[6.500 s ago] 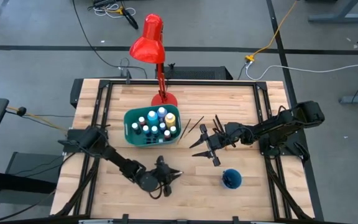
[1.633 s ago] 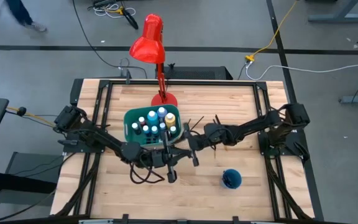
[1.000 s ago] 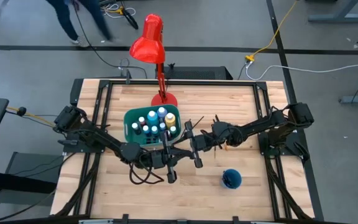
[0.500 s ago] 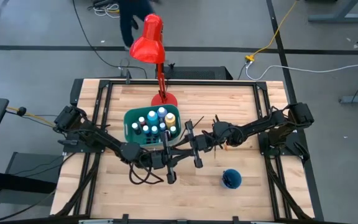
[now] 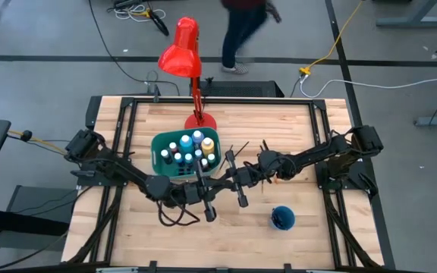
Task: Pick & Place Paint Supplies
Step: Put the silver paint brush into the blue cup
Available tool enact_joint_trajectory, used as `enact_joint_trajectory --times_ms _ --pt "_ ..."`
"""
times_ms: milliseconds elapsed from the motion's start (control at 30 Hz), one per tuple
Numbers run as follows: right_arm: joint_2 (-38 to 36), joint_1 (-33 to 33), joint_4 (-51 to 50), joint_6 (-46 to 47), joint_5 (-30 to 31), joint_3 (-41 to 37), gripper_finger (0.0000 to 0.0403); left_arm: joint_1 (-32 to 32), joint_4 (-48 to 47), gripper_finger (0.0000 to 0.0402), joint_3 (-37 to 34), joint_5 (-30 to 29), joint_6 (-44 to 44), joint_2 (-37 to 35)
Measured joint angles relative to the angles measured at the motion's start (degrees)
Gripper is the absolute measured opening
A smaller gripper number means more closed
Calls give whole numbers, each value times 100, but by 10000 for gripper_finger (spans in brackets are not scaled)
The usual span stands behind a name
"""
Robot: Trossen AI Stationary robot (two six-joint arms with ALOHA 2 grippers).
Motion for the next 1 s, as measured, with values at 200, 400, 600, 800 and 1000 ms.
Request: enact_joint_trajectory --times_ms 200,400,600,800,1000 --pt "-72 -12 -266 47 403 -2 20 -236 -48 28 -9 -1422 -54 4" --pt "-486 -13 -1365 -96 1157 0 28 -421 -327 83 -9 -1837 272 11" --pt "-1081 -13 -2683 -18 1991 0 23 -474 -292 137 -11 -3969 386 -40" --pt "-1914 113 -3973 894 2201 0 25 -406 -229 155 58 -5090 1205 -430" --pt "-2692 638 -5194 2091 2132 7 24 -354 -238 155 53 -5037 850 -802"
